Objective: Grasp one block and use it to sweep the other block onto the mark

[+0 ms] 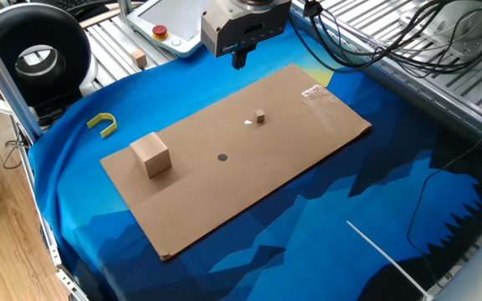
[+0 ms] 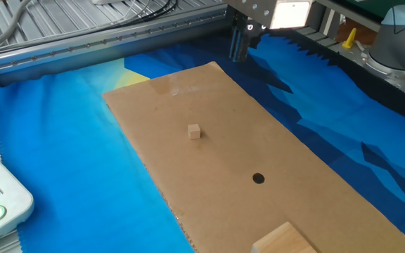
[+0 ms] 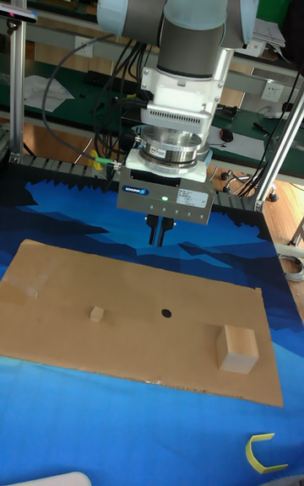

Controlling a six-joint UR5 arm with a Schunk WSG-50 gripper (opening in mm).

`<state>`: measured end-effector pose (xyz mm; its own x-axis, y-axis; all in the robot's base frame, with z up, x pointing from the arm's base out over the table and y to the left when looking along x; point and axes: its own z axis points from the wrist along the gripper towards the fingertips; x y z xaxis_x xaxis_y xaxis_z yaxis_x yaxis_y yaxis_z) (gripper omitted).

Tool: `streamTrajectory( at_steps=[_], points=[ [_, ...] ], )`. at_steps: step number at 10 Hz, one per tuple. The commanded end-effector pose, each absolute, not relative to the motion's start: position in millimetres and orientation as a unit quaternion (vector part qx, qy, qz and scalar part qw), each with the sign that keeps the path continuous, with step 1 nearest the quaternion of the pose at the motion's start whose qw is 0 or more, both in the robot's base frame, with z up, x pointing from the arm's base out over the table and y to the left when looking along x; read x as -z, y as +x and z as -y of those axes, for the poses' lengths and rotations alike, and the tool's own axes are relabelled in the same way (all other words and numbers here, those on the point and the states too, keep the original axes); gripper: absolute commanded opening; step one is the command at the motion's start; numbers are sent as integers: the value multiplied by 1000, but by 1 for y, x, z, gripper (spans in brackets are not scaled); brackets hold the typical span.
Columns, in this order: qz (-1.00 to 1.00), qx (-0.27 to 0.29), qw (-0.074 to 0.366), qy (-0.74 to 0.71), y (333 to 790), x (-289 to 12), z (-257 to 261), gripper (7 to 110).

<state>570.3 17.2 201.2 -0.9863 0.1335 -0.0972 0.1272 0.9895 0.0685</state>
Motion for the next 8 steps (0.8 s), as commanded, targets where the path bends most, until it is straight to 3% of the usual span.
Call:
streamTrajectory(
  at_steps=[1,4,8],
  points=[
    [-997,-25,22,66,555,-202,-14,7],
    [-999,-15,-10,49,539,-202,-10,7],
    [-999,-30,14,34,551,-202,-18,7]
  ],
)
